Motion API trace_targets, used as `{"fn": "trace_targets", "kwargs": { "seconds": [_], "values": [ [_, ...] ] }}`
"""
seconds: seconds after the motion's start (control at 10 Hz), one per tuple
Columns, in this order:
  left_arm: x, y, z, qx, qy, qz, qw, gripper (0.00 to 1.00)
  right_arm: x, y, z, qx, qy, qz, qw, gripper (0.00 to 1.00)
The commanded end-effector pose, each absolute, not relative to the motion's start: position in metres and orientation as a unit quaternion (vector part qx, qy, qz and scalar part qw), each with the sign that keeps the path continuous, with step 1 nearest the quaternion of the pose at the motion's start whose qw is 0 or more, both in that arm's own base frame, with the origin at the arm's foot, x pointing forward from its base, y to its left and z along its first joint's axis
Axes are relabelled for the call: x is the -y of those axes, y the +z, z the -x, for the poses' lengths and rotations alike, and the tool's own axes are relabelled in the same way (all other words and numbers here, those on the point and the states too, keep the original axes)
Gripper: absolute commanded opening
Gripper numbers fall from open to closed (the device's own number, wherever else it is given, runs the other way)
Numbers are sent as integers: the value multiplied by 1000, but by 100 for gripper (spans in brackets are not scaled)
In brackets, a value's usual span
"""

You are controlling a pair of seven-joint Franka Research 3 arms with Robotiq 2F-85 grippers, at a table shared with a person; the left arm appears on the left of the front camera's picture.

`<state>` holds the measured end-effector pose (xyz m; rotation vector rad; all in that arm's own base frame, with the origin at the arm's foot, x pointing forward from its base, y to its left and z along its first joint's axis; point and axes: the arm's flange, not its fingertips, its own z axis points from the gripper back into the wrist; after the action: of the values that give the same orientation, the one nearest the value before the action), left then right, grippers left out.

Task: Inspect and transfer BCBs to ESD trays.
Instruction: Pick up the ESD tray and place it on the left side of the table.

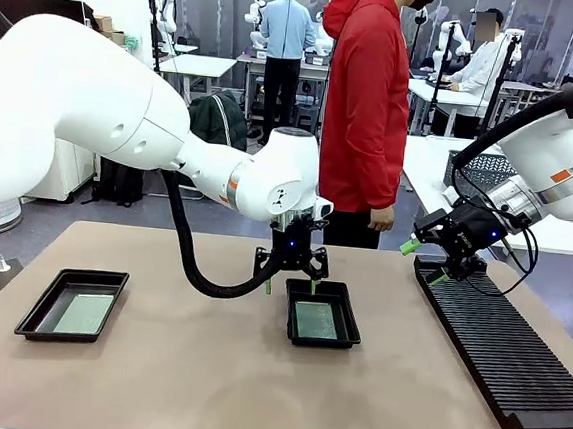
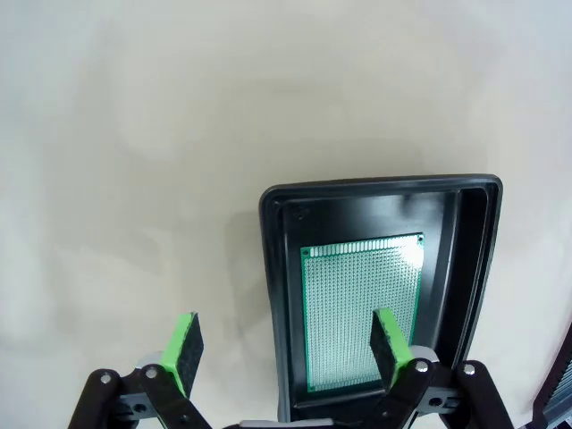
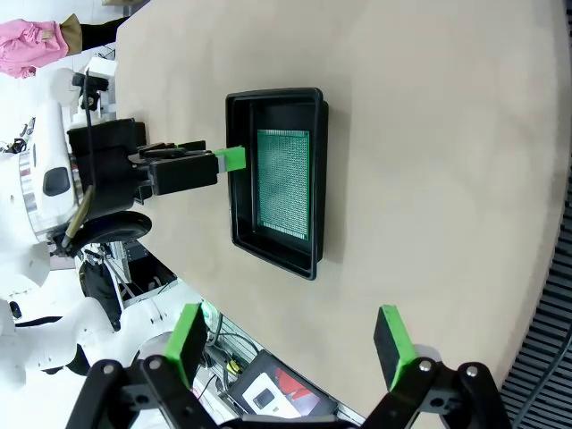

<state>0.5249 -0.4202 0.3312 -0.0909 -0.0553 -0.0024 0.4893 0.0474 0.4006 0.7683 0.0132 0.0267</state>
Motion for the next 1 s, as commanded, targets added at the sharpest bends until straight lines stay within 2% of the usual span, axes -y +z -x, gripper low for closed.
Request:
{"fn": "trace_targets", "kwargs": {
  "seconds": [0.0,0.8,0.9],
  "values": [
    [413,318,-520,50,-4,47,998,100,-48,402,-487,-8,6,-367,930,100],
    [414,295,-518,50,-50,39,997,100,-48,402,-487,-8,6,-367,930,100],
    [418,305,-522,42,-25,38,998,100,-48,402,-487,-8,6,-367,930,100]
  ]
}}
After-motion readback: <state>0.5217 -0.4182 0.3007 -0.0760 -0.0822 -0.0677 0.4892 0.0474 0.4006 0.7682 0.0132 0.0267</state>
